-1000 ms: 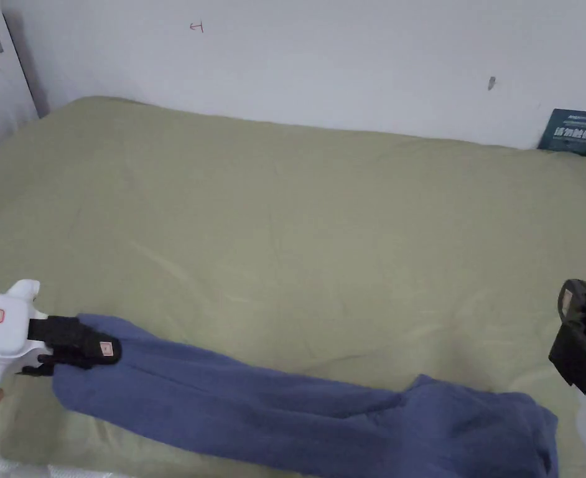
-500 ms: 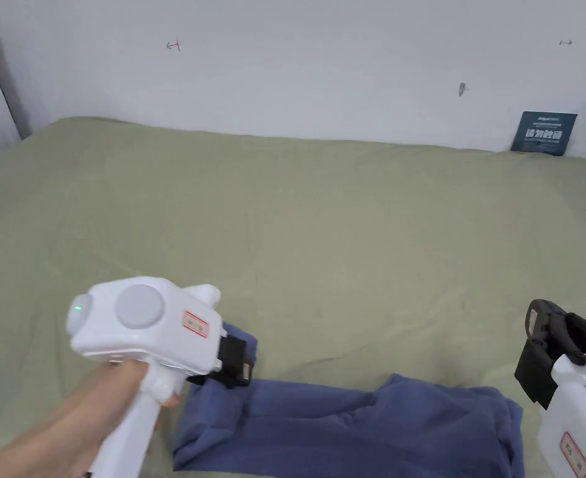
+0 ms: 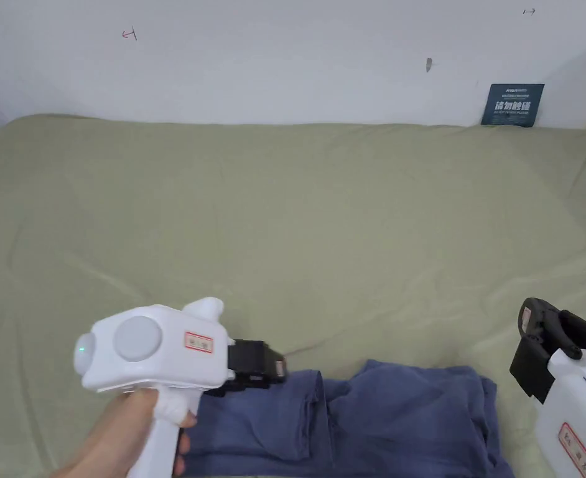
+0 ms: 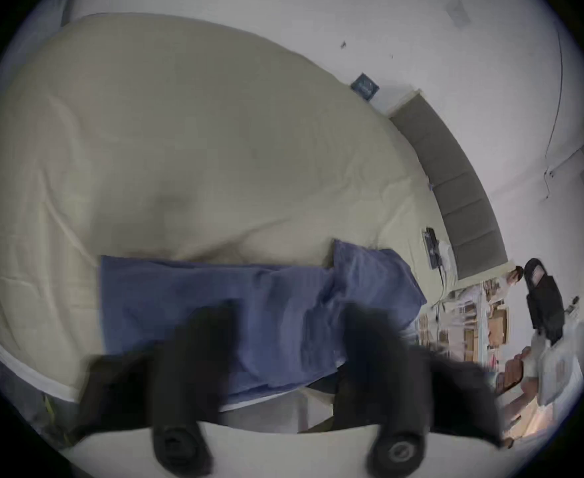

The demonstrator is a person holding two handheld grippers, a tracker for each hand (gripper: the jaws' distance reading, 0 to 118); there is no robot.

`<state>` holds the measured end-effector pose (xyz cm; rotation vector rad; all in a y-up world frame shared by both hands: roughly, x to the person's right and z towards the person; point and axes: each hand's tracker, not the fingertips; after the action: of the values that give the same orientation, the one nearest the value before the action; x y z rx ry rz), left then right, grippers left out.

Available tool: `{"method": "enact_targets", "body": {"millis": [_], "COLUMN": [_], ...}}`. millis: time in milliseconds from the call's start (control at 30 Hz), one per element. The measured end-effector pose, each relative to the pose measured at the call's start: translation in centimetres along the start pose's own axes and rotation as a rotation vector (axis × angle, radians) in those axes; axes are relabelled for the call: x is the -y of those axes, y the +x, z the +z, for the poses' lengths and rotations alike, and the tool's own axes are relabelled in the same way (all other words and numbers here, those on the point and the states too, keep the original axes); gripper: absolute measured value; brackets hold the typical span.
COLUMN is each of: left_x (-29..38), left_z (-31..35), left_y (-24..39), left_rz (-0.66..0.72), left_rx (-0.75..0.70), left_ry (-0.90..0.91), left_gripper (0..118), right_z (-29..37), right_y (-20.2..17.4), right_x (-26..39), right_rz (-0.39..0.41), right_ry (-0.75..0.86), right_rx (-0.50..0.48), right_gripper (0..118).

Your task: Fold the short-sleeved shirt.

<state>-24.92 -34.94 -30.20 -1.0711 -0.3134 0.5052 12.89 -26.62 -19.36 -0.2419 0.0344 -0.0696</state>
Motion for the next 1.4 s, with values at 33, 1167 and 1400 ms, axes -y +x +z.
{"method": "enact_targets", "body": {"millis": [33, 1167, 1400], "left_x": [-0.1, 2.2, 1.9], "left_z": [0.4, 1.0, -4.4], "left_y": [-0.9, -15.0, -14.7], "left_rz": [0.019, 0.228, 0.300], "left_rx": [-0.016, 0.312, 0.524], "left_ry": [0.018, -0.077, -0.148], "left_gripper": [13, 112, 109], "right_z": [-0.2, -2.6, -2.4], "right_y": [-0.1, -7.1, -8.6], "right_x": [0.1, 1.8, 1.7], "right_rz": [-0.001, 0.121, 0.129], "right_ry": [-0.003, -0.080, -0.100], "right_rx": [-0.007, -0.109, -0.105], "right_gripper": [1, 1, 1]}}
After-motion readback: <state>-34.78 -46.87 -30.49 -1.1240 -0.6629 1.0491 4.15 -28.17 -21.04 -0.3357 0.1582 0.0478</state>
